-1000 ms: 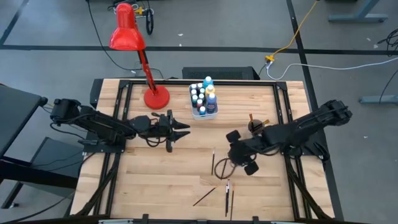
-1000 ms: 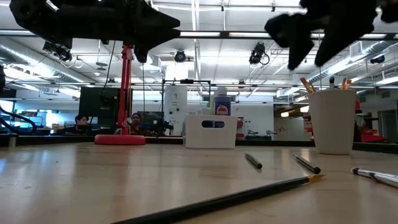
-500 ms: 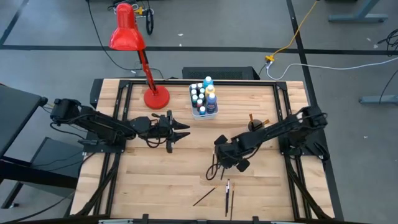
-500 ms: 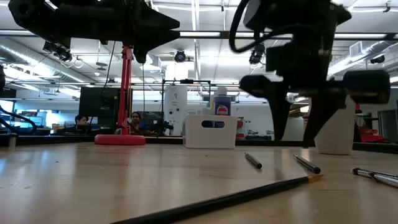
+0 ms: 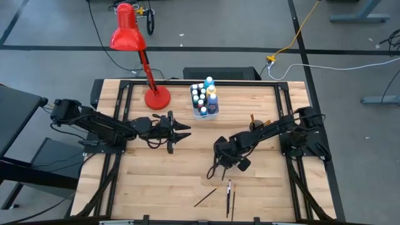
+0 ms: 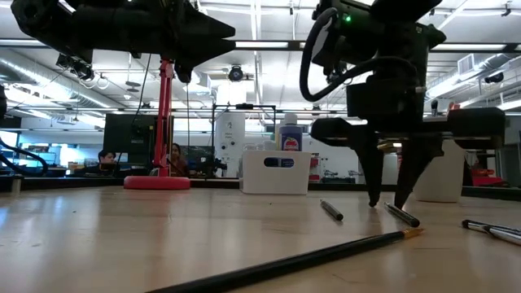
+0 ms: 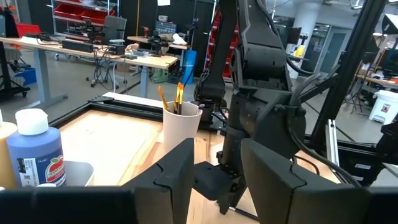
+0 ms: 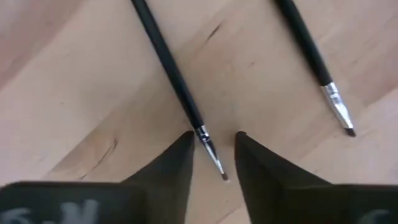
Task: Pick & Place Paint Supplies
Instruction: Put the silver paint brush into the gray cup
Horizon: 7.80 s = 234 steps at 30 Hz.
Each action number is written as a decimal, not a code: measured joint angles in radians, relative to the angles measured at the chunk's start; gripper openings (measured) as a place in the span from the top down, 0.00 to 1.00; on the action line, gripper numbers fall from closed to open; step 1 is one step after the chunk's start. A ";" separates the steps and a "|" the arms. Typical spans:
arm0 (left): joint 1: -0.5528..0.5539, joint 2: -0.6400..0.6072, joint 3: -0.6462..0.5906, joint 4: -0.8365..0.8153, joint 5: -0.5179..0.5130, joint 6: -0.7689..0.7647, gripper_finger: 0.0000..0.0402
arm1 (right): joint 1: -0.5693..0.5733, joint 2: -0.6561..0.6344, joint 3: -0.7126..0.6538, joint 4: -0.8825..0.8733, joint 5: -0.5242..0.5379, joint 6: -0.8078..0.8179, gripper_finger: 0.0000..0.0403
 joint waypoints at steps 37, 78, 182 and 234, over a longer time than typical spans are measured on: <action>0.000 0.000 0.000 -0.009 0.003 -0.027 0.64 | 0.107 -0.366 -0.003 -0.111 0.213 0.285 0.99; 0.000 0.000 0.000 -0.030 -0.004 -0.049 0.64 | 0.070 -0.083 -0.644 1.344 0.194 0.640 0.71; -0.146 0.497 0.391 -0.188 -0.525 0.132 0.96 | 0.132 -0.364 -0.620 1.718 0.316 0.417 0.54; -0.138 0.295 0.390 0.035 -0.205 0.344 0.96 | 0.001 -0.552 -0.619 1.823 0.120 0.587 0.61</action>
